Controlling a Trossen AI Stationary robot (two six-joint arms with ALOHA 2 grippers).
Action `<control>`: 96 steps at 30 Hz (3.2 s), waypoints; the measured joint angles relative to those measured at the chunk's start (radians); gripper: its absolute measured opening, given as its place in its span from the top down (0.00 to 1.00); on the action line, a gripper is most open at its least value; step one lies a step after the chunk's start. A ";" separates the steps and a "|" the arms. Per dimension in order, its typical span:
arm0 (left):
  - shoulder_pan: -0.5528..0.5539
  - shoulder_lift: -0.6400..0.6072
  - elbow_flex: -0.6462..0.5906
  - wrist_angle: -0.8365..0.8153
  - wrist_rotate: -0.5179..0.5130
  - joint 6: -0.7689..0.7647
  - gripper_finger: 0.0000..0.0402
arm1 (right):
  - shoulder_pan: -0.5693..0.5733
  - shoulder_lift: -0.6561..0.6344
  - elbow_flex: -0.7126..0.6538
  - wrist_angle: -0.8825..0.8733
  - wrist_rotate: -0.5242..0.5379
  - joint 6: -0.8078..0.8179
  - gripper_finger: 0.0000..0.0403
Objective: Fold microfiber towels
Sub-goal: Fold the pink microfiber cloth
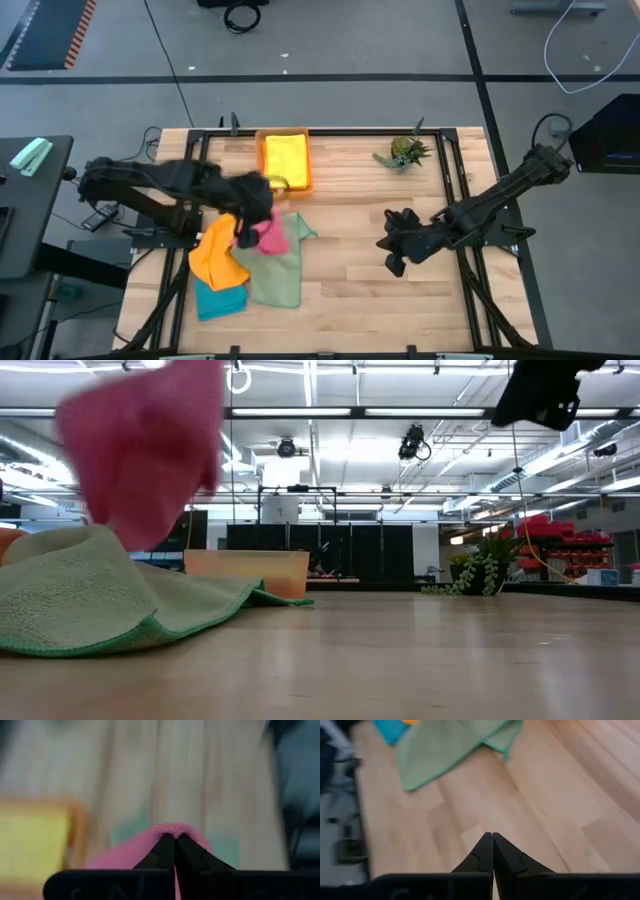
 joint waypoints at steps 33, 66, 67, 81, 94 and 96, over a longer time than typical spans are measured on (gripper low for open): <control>-0.164 0.507 0.104 0.252 0.093 -0.311 0.99 | 0.191 0.114 -0.145 0.104 0.037 0.032 0.99; -0.323 0.499 -0.161 0.418 0.048 -0.455 0.99 | -0.226 0.183 -0.326 0.583 -0.301 0.013 0.97; -0.318 0.494 -0.161 0.421 0.048 -0.446 0.99 | -0.215 0.141 -0.327 0.566 -0.301 0.045 0.97; -0.013 0.353 0.014 0.447 -0.117 0.039 0.99 | -0.222 -0.562 -0.311 0.359 0.067 0.151 0.99; 0.178 0.395 0.094 0.353 0.325 0.078 0.98 | -0.119 -0.575 -0.221 0.076 -0.063 0.290 1.00; 0.123 0.431 0.055 0.342 0.328 0.050 0.98 | -0.017 -0.497 -0.267 0.065 -0.048 0.430 1.00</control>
